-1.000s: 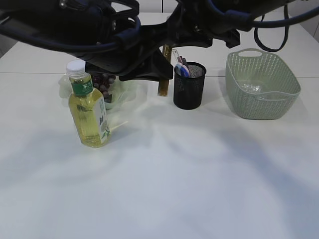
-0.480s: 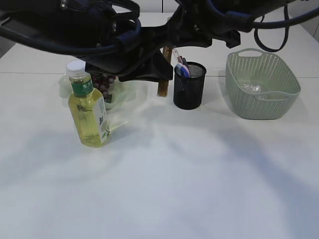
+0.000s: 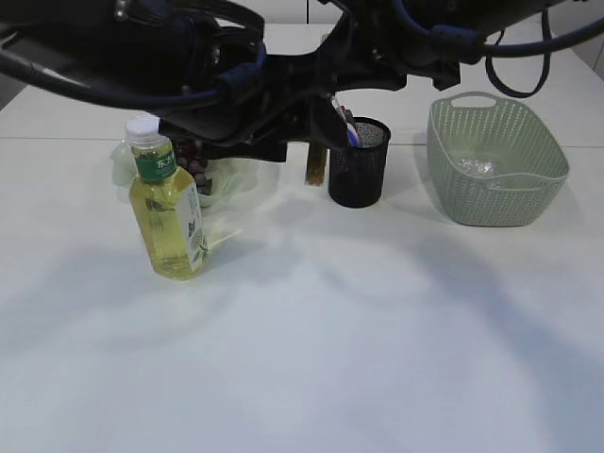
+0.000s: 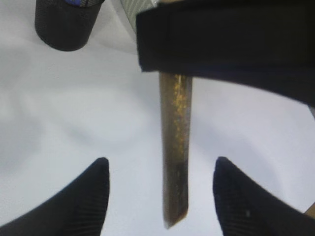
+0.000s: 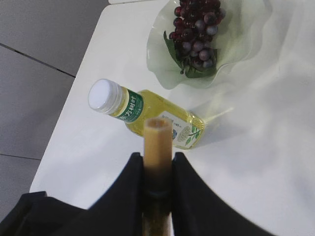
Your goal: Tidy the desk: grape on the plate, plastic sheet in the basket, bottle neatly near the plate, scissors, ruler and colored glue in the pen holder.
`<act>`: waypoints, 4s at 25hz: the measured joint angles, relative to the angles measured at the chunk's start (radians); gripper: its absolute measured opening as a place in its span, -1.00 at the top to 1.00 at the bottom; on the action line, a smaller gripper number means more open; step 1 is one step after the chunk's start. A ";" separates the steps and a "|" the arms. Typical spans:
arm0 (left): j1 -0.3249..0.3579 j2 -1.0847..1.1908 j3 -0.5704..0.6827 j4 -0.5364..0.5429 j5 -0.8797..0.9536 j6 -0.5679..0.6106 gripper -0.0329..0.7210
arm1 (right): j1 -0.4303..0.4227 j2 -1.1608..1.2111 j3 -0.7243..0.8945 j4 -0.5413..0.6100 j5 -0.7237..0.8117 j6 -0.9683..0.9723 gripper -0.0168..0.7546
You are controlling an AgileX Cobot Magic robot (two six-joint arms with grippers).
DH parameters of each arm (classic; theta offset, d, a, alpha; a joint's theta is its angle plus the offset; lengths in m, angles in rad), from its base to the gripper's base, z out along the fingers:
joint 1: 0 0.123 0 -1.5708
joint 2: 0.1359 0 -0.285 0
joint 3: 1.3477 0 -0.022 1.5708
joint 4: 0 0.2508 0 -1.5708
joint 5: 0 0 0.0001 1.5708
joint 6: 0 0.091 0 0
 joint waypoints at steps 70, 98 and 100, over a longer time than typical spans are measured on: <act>0.405 -0.220 0.342 0.277 0.275 0.001 -0.24 | -0.113 0.486 -0.238 -0.065 -0.639 -0.347 -0.16; 0.511 -0.269 0.342 0.365 0.326 0.001 -0.23 | -0.113 0.170 -0.204 -0.831 0.323 0.280 -0.16; 0.561 -0.292 0.342 0.383 0.332 0.001 -0.23 | -0.113 0.130 -0.147 -0.837 0.330 0.280 -0.16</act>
